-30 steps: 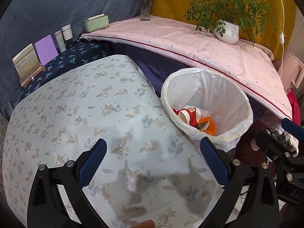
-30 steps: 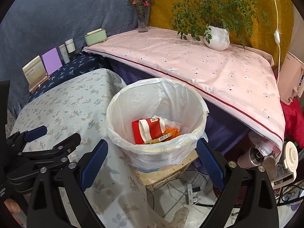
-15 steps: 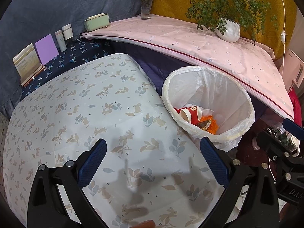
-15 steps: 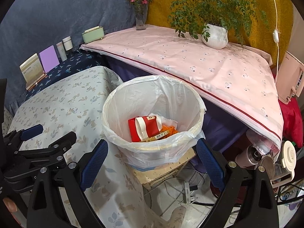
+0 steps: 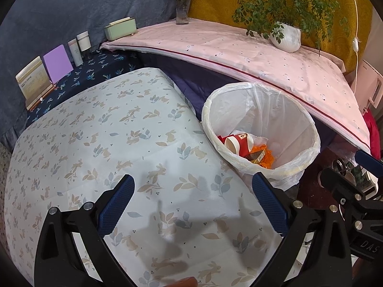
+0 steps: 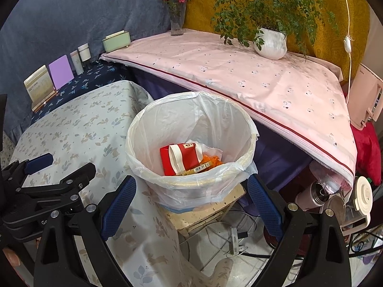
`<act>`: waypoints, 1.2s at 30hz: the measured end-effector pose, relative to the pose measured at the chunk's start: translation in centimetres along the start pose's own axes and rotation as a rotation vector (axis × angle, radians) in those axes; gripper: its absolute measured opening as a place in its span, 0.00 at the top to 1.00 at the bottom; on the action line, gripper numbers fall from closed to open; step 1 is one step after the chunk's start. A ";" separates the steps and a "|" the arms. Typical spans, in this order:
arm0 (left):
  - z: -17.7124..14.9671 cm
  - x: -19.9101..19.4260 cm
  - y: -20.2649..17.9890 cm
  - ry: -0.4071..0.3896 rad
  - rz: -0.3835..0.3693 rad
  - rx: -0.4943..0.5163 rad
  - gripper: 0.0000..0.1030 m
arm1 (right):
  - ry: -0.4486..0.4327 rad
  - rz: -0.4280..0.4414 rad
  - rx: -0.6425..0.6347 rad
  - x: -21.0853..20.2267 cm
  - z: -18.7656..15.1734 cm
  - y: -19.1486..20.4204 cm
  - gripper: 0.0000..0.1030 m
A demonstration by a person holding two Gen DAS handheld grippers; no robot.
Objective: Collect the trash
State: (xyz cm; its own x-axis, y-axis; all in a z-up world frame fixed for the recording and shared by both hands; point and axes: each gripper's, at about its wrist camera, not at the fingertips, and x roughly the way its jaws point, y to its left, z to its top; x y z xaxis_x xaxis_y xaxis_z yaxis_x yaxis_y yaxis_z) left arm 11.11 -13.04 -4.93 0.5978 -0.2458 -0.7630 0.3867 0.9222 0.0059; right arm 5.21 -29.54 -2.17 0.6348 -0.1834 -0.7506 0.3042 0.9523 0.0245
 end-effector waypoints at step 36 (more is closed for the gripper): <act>-0.8 0.1 -1.0 0.017 0.002 0.010 0.09 | 0.009 -0.046 0.004 -0.1 -1.2 -0.5 0.12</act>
State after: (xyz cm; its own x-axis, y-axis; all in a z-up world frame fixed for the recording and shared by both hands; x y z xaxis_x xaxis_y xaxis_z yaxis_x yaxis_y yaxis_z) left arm 10.22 -13.74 -5.47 0.5868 -0.2386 -0.7738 0.3923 0.9197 0.0139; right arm 4.11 -29.73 -2.87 0.6138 -0.2251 -0.7567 0.3360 0.9418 -0.0076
